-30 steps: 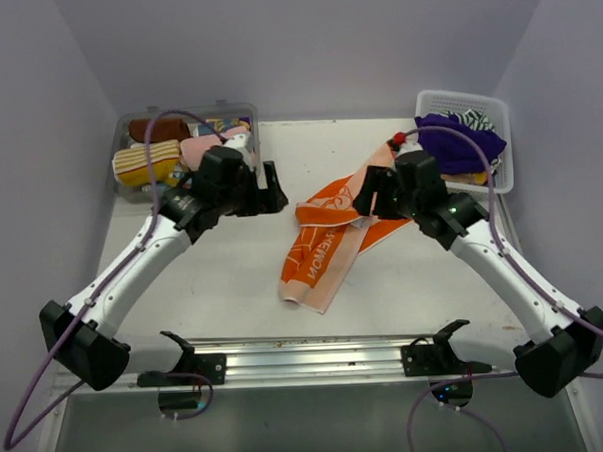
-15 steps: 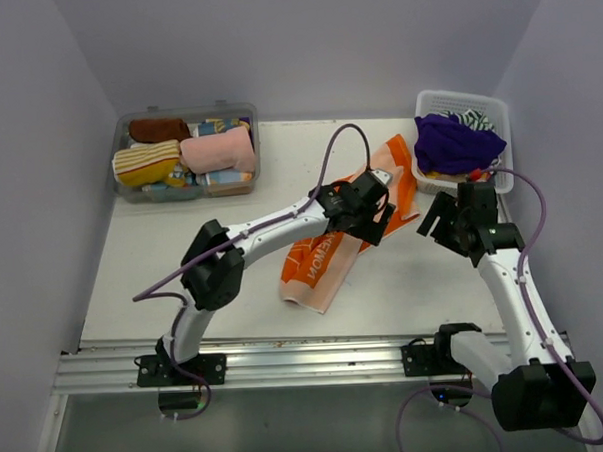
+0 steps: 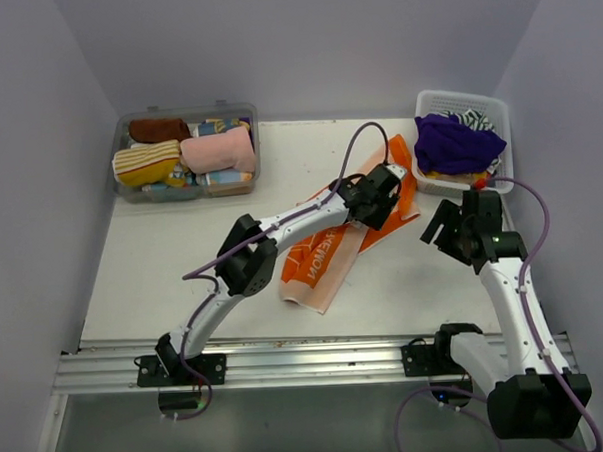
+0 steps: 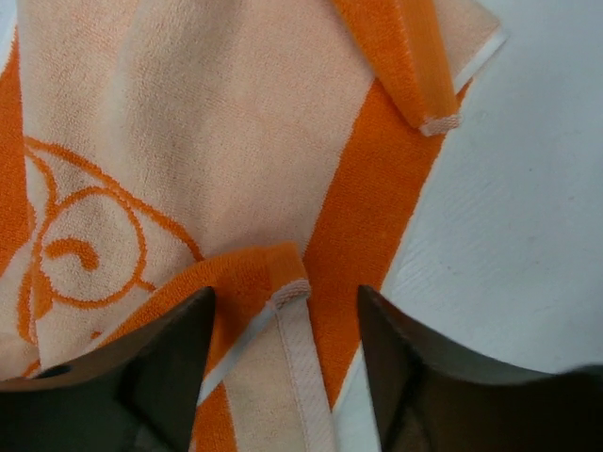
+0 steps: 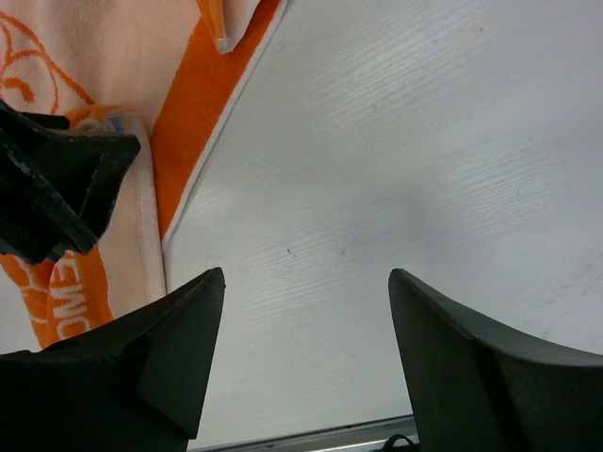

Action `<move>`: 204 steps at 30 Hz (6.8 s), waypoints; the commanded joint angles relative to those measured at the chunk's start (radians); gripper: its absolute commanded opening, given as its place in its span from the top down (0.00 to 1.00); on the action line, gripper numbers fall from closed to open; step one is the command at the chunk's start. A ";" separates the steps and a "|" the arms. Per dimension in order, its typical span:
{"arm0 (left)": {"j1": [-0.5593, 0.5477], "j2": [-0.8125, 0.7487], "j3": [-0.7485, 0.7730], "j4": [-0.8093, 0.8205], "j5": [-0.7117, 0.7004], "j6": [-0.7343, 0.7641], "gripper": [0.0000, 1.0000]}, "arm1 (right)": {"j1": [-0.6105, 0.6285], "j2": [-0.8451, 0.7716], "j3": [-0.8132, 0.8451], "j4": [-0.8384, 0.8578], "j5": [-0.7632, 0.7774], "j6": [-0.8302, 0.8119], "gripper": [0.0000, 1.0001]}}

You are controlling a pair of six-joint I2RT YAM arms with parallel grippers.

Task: Roll the towels
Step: Move the towel to the center of the board, then flatten the towel

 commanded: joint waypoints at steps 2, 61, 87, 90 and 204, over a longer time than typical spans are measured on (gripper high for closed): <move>0.040 0.011 0.034 -0.001 0.039 0.051 0.51 | -0.002 -0.036 0.013 -0.025 -0.024 -0.015 0.26; -0.120 -0.266 -0.475 -0.065 -0.305 -0.537 0.27 | -0.057 0.149 -0.079 0.165 -0.056 -0.058 0.25; -0.120 -0.292 -0.528 -0.105 -0.305 -0.561 0.46 | -0.056 0.154 -0.082 0.174 -0.094 -0.050 0.25; -0.118 -0.291 -0.539 -0.102 -0.296 -0.557 0.47 | -0.056 0.157 -0.082 0.176 -0.102 -0.049 0.25; 0.473 -0.813 -1.383 0.272 -0.081 -0.676 0.53 | 0.138 0.513 0.125 0.319 0.015 0.002 1.00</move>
